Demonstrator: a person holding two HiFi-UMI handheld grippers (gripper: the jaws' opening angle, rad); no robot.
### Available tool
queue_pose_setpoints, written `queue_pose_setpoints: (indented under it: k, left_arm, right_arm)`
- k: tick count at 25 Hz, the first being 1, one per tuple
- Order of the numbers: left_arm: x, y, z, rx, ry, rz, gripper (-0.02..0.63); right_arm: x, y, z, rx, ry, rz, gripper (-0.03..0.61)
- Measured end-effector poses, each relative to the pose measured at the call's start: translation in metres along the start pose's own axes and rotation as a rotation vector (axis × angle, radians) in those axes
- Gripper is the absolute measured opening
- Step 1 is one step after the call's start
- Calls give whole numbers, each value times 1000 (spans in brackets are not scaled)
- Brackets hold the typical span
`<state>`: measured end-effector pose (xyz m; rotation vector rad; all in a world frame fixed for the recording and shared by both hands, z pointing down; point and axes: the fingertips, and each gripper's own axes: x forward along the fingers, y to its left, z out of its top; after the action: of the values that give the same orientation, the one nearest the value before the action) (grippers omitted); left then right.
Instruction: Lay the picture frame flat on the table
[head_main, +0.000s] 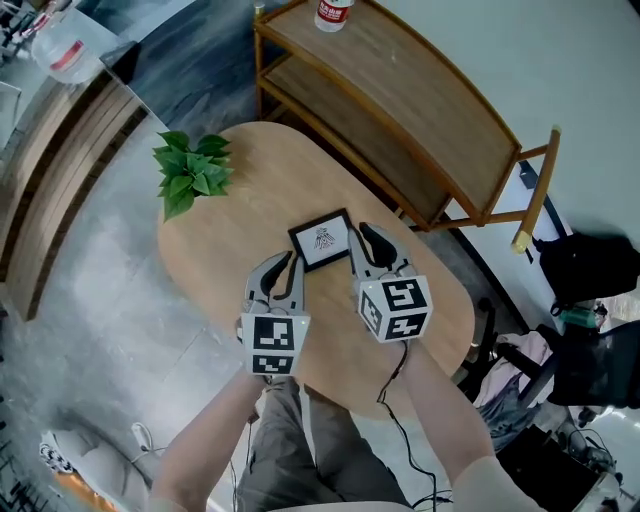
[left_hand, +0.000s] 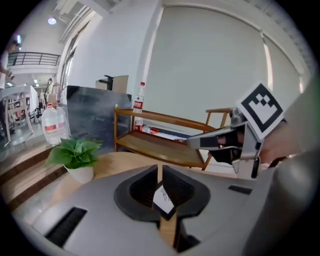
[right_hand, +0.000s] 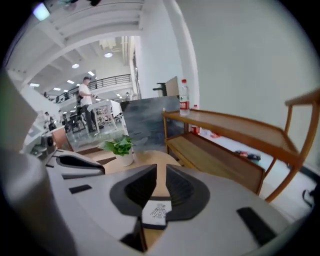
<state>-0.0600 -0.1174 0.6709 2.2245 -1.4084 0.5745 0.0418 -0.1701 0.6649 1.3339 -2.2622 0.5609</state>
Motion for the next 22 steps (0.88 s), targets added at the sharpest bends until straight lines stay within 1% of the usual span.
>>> queue_pose_setpoints:
  k: [2,4,9,12,14,18,20,22]
  left_arm:
    - [-15,1,19,28,-22,-2,31]
    - [-32,3,38,58,-48,2,29]
    - [-74,-2,90,103,-119,-7,24]
    - [-109,2,123,118,-168,32,20]
    - [-130,6,145,127,-190,61,20]
    - [-175,7,194,128,-250,68,20]
    - [-200,5,217,129,-280,71,19]
    - [-224,5,238,129,-309,84,19]
  right_arm:
    - [-17,13,26,-87,-36,4,37]
    - [-35,26,49,-129,-63,10,26]
    - [-79,51,106,-141,-121,34,23]
    - [-111,64,140,-142,-158,38,20]
    - [-132,74,162,-169,-177,34,18]
    - [-175,100,201,-274,-212,46,18]
    - [-197,112,219,-287,-238,56,18]
    - [-219,121,237,-271,-266,66,18]
